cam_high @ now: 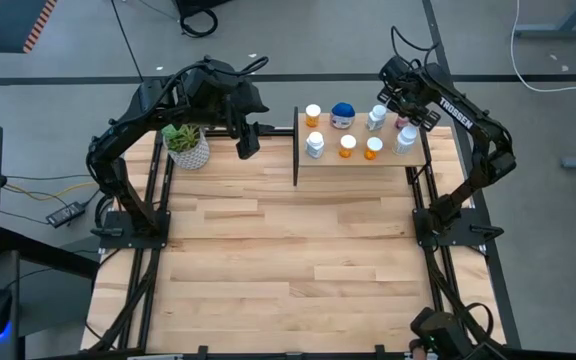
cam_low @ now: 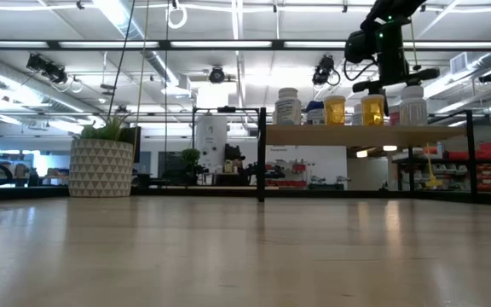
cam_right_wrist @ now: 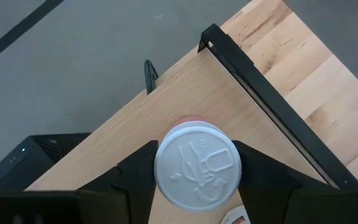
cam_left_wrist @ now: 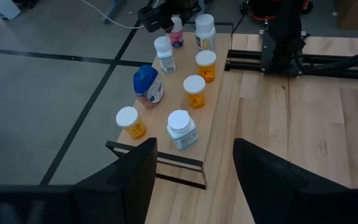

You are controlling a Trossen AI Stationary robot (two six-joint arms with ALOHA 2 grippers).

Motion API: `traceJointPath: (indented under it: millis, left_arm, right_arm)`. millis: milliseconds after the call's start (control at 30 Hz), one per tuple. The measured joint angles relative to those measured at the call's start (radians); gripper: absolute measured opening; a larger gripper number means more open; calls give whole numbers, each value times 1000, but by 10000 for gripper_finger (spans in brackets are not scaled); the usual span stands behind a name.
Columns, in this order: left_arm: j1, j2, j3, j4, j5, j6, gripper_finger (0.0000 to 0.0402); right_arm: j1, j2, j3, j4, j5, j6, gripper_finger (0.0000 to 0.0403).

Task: Pick and place medicine bottles onto shelf by color
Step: Put the pink pill bottle on the shelf aligned with the white green pill bottle, then return to Home Position

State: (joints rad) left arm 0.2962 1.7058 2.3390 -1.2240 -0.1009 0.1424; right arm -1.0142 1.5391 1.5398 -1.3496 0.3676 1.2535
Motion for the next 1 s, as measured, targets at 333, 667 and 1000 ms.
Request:
traceJointPath:
  millis: [333, 667, 1000]
  left_arm:
    - [0, 0, 0, 0, 0, -1, 210]
    - [0, 0, 0, 0, 0, 0, 208]
    - [0, 0, 0, -1, 0, -1, 197]
  right_arm:
    - [3, 0, 0, 26, -2, -39, 225]
    - [32, 0, 0, 26, -10, -91, 226]
    - [82, -1, 0, -5, 2, -136, 226]
